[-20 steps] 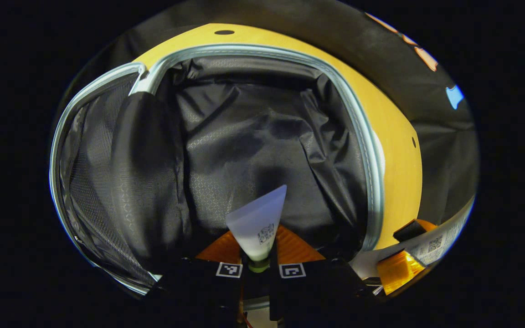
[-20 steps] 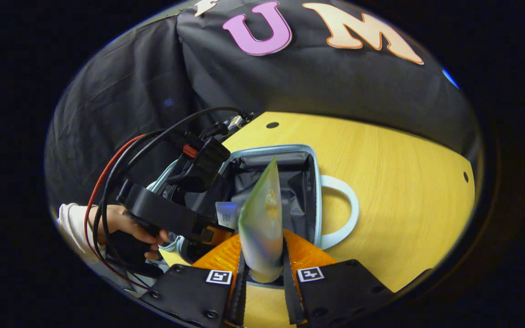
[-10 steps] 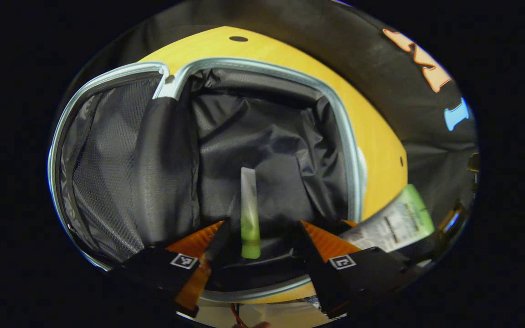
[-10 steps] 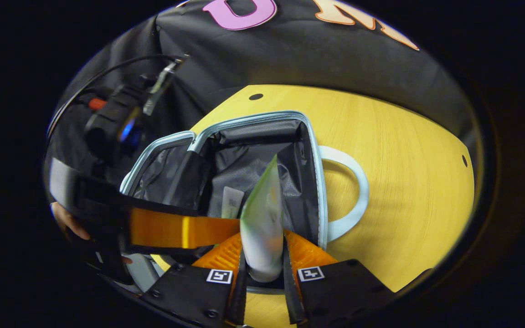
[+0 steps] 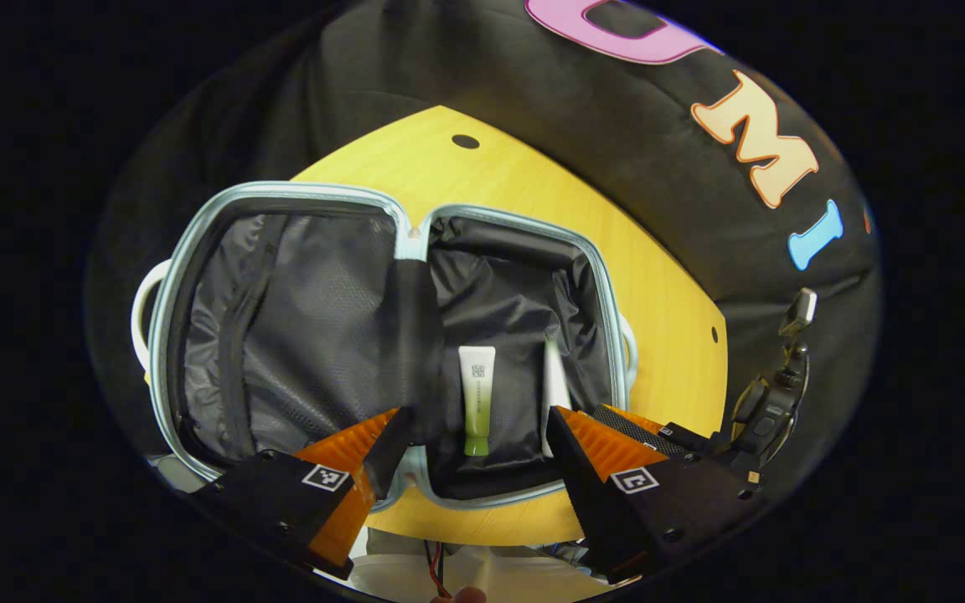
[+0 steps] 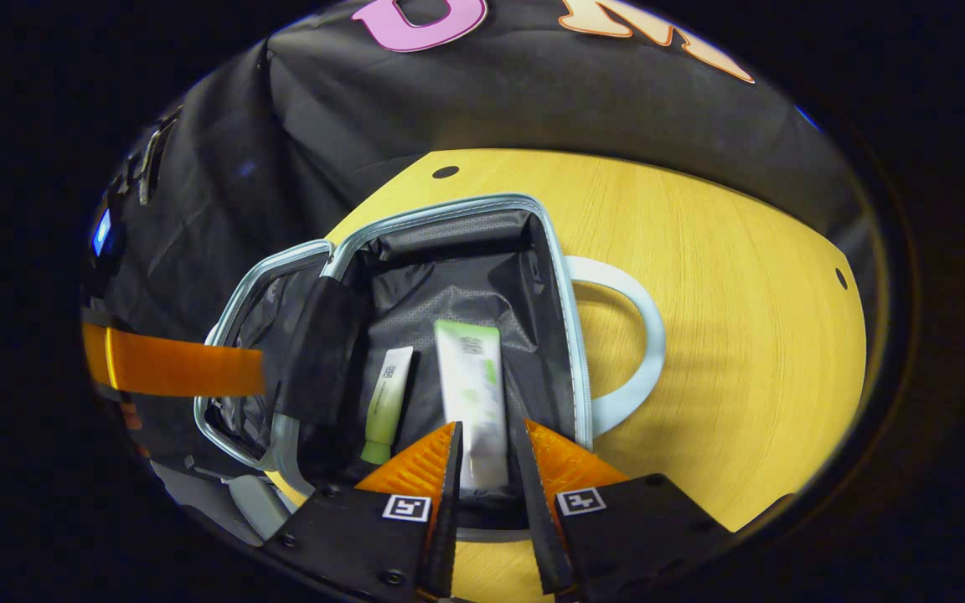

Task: First open the suitcase, pack the skin care products into it, and then close the suitcase.

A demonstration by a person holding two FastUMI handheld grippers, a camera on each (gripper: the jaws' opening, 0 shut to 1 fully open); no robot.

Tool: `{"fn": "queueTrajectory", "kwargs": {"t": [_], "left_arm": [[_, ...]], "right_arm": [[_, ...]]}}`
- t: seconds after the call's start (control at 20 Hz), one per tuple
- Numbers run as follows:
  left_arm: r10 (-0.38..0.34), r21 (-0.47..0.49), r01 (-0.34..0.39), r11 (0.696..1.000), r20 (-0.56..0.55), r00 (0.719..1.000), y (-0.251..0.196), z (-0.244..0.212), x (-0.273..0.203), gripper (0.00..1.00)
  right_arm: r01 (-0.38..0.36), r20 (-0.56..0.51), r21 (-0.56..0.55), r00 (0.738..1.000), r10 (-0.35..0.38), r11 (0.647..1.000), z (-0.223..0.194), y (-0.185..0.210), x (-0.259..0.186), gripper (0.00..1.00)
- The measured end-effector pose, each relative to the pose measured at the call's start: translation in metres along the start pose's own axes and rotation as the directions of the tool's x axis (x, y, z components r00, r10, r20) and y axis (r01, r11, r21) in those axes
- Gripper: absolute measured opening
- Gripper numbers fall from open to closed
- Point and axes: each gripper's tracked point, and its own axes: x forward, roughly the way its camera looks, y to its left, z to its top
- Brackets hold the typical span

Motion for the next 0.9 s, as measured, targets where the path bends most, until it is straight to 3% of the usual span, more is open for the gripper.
{"fn": "queueTrajectory", "kwargs": {"t": [0.05, 0.25, 0.3, 0.45, 0.5, 0.55, 0.65, 0.9], "left_arm": [[0.003, -0.006, -0.003, 1.0, 0.011, 1.0, 0.007, 0.003, -0.008, 0.97], [0.056, -0.063, -0.052, 0.997, 0.064, 0.996, 0.051, 0.018, -0.03, 0.97], [0.074, -0.087, -0.067, 0.994, 0.078, 0.994, 0.064, 0.021, -0.035, 0.97], [0.146, -0.158, -0.127, 0.979, 0.109, 0.983, 0.113, 0.034, -0.051, 0.97], [0.171, -0.184, -0.147, 0.972, 0.126, 0.977, 0.131, 0.04, -0.054, 1.0], [0.198, -0.21, -0.167, 0.963, 0.14, 0.97, 0.15, 0.047, -0.06, 0.97], [0.256, -0.247, -0.213, 0.945, 0.158, 0.954, 0.187, 0.057, -0.07, 0.97], [0.363, -0.272, -0.311, 0.911, 0.166, 0.917, 0.269, 0.074, -0.085, 0.97]], "right_arm": [[-0.01, 0.014, 0.008, 1.0, 0.01, 1.0, 0.002, 0.001, -0.003, 0.32], [-0.089, 0.105, 0.083, 0.991, 0.08, 0.993, 0.008, 0.019, -0.018, 1.0], [-0.096, 0.129, 0.098, 0.988, 0.083, 0.991, 0.008, 0.018, -0.023, 0.93], [-0.098, 0.208, 0.146, 0.976, 0.066, 0.985, 0.011, 0.012, -0.044, 0.93], [-0.091, 0.241, 0.156, 0.969, 0.052, 0.984, 0.013, 0.007, -0.054, 0.98], [-0.079, 0.275, 0.166, 0.961, 0.031, 0.983, 0.014, -0.001, -0.064, 0.93], [-0.05, 0.329, 0.184, 0.944, -0.014, 0.982, 0.014, -0.019, -0.084, 0.98], [0.072, 0.463, 0.237, 0.868, -0.178, 0.969, 0.021, -0.079, -0.138, 0.98]]}}
